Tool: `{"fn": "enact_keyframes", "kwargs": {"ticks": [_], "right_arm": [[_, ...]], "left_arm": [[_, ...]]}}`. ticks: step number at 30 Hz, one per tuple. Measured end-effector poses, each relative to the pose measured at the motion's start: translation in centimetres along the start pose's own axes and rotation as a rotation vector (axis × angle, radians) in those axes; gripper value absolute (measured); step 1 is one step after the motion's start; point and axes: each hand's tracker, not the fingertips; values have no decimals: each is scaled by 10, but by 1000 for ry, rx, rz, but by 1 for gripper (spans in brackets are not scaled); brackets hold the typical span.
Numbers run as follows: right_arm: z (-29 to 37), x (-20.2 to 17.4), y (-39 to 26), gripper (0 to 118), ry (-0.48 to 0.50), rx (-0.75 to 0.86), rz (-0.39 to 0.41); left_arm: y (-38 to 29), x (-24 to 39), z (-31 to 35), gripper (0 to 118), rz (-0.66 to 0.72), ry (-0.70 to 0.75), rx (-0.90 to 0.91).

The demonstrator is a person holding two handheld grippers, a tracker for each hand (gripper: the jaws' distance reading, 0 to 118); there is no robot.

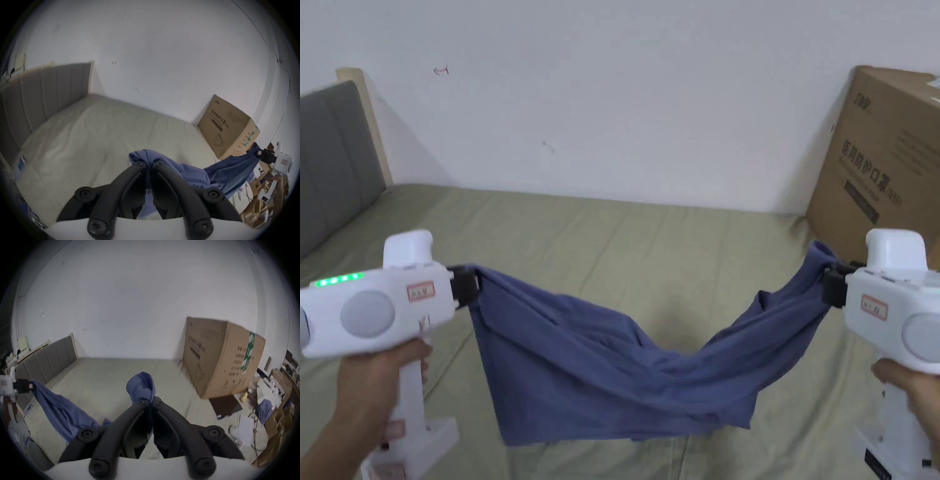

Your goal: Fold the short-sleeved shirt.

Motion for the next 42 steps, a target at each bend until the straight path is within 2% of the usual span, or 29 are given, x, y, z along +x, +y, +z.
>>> {"fn": "enact_keyframes", "kwargs": {"ticks": [11, 16, 18, 19, 22, 23, 26, 30, 37, 42], "right_arm": [[-38, -3, 123, 3, -22, 157, -23], [-68, 7, 158, 3, -43, 210, -72], [-54, 5, 146, 3, -48, 219, -89], [-72, 10, 157, 3, -49, 224, -99], [-77, 5, 147, 3, -57, 226, -114], [-120, 12, 154, 3, -61, 221, -113], [-153, 10, 135, 3, -89, 191, -103], [-187, -3, 90, 3, -139, 131, -34], [-207, -17, 1, 3, -146, -27, -63], [-177, -16, -59, 3, -139, -103, -108]], "left_arm": [[166, 14, -33, 6, -63, 107, 116], [205, 11, -69, 6, -75, 148, 149], [210, 7, -89, 6, -93, 168, 151], [211, 6, -99, 6, -104, 179, 148], [205, 2, -129, 6, -123, 200, 137], [200, 0, -138, 6, -123, 203, 133], [181, -7, -168, 6, -136, 213, 95], [140, -17, -201, 6, -172, 250, 44], [60, -40, -224, 6, -174, 264, -83], [-1, -59, -203, 6, -157, 254, -177]]}}
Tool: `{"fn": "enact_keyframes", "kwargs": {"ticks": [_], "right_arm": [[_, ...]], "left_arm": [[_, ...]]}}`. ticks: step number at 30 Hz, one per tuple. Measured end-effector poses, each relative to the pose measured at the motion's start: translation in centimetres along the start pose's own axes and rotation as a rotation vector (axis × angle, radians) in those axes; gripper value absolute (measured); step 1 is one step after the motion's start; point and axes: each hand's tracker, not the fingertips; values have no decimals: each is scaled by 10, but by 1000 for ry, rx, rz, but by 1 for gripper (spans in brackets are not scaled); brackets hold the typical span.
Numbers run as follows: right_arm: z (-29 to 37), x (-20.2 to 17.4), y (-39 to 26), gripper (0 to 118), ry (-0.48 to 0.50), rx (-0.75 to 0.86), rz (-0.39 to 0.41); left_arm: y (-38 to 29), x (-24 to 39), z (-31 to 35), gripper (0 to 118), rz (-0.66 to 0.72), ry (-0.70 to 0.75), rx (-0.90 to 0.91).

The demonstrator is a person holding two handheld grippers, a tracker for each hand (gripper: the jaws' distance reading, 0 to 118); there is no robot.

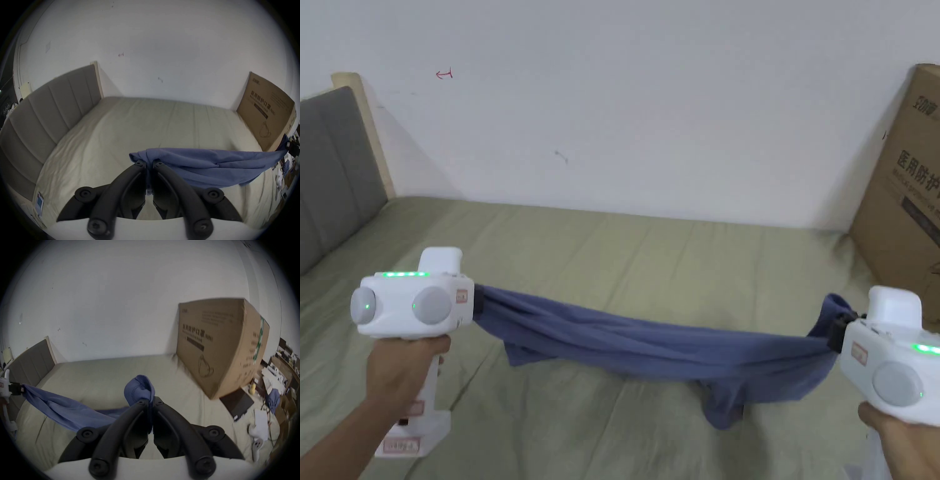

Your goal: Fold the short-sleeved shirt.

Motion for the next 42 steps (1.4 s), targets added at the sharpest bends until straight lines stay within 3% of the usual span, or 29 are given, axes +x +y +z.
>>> {"fn": "enact_keyframes", "kwargs": {"ticks": [11, 21, 30, 34, 35, 37, 38, 39, 40, 42], "right_arm": [[107, 39, -110, 3, 43, -81, -40], [203, 57, -196, 3, 16, -203, -74], [198, 61, -276, 3, -23, -527, -55], [185, 61, -290, 4, -31, -573, -68], [185, 61, -289, 4, -32, -571, -71], [188, 60, -279, 4, -28, -567, -78], [192, 59, -272, 22, -17, -540, -82], [195, 58, -263, 61, -6, -523, -78], [197, 56, -251, 80, 5, -482, -74], [206, 52, -223, 81, 63, -397, -72]], "left_arm": [[-145, -46, 78, 6, 0, -16, -136], [-266, -70, 150, 6, 6, 12, -274], [-337, -77, 144, 6, -23, 74, -459], [-342, -81, 140, 6, 18, 71, -471], [-340, -81, 140, 13, 23, 74, -467], [-333, -80, 140, 56, 41, 94, -474], [-328, -80, 143, 81, 45, 99, -473], [-322, -79, 145, 99, 46, 97, -467], [-313, -75, 153, 100, 51, 78, -439], [-284, -63, 169, 100, 58, 27, -329]]}}
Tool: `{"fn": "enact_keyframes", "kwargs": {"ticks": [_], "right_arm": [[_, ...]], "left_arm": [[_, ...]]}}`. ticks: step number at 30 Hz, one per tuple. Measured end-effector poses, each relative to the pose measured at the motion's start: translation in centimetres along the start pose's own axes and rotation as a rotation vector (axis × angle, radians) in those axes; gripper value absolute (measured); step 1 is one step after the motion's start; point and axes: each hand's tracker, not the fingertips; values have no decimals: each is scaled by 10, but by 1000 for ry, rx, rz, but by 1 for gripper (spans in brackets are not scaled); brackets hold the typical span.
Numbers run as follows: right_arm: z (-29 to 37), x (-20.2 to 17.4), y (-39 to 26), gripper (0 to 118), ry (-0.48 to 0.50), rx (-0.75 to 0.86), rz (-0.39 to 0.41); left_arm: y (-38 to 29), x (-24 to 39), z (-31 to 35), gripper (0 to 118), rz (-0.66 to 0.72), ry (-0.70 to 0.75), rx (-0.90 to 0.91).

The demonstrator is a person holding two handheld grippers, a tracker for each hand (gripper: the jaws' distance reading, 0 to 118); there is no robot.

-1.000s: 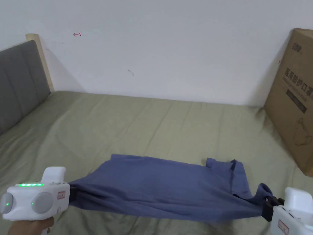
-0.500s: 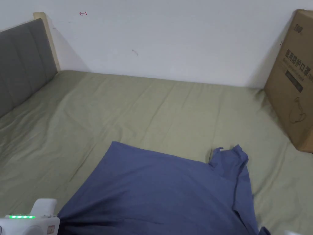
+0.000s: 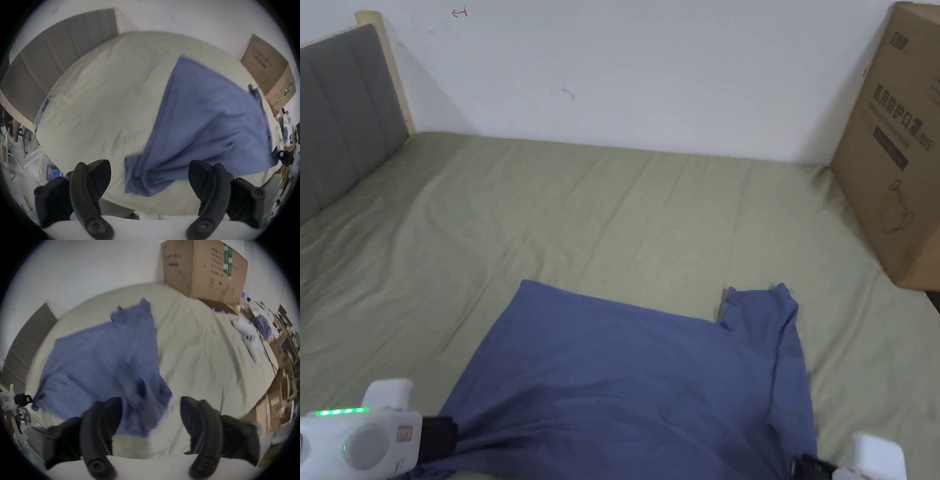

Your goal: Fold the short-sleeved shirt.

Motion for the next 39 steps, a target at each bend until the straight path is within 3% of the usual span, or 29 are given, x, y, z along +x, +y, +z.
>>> {"fn": "enact_keyframes", "kwargs": {"ticks": [9, 16, 17, 18, 20, 21, 23, 30, 39], "right_arm": [[94, -44, 90, 82, 16, 462, 126], [126, -74, 105, 79, -46, 668, 211], [127, -76, 104, 74, -43, 674, 217], [127, -79, 103, 59, -51, 690, 218], [126, -81, 100, 13, -70, 709, 216], [126, -82, 99, 0, -76, 714, 211], [124, -80, 97, 0, -68, 734, 201], [111, -74, 105, 0, -81, 716, 179], [69, -68, 137, 0, -90, 672, 173]], "left_arm": [[85, 82, 122, 100, -89, -127, 435], [95, 132, 161, 97, -156, -176, 704], [93, 137, 162, 91, -163, -183, 720], [92, 141, 162, 68, -164, -198, 732], [89, 145, 162, 6, -155, -251, 738], [88, 147, 160, 0, -143, -251, 737], [87, 149, 158, 0, -133, -302, 736], [106, 152, 130, 0, -160, -242, 661], [192, 145, 10, 0, -206, -214, 356]]}}
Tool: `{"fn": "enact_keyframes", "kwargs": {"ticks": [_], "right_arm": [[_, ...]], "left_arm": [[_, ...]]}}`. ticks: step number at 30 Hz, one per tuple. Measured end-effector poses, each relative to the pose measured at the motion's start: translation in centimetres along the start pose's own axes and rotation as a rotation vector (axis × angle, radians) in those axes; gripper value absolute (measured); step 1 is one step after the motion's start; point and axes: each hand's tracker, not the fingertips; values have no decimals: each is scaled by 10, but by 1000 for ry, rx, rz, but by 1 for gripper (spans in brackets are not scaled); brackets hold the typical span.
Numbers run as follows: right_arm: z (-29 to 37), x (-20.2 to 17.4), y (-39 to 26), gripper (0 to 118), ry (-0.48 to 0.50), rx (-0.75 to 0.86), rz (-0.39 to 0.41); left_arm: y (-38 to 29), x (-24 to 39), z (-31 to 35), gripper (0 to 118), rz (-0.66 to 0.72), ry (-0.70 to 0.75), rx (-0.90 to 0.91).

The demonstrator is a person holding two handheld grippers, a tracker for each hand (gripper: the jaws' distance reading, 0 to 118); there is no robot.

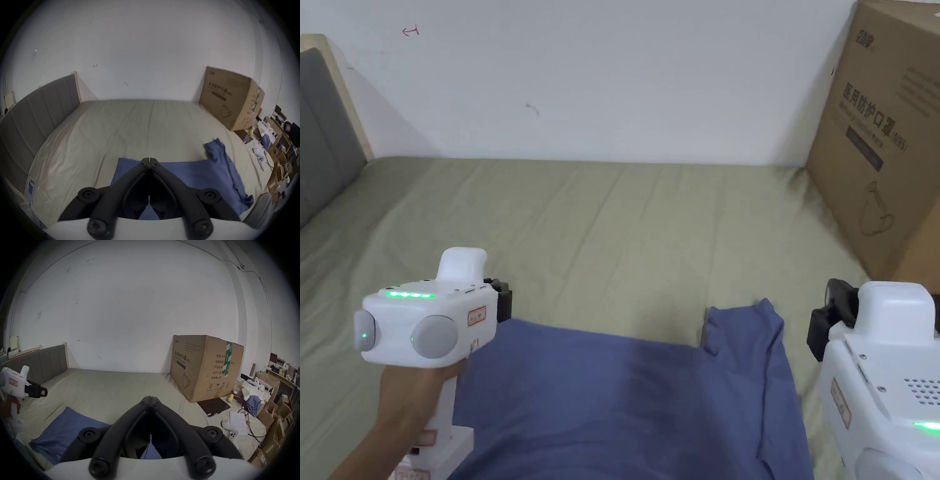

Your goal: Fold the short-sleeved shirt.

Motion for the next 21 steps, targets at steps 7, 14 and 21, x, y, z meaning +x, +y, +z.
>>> {"fn": "enact_keyframes", "kwargs": {"ticks": [7, 14, 21], "right_arm": [[-55, -3, -8, 0, -21, -53, 8], [-103, -6, -21, 0, -29, -109, 10], [-122, 0, -34, 0, -23, -167, 3]], "left_arm": [[8, -44, -120, 44, 43, 41, -223], [-18, -68, -217, 108, 57, 129, -407], [-49, -71, -244, 49, 64, 91, -484]]}}
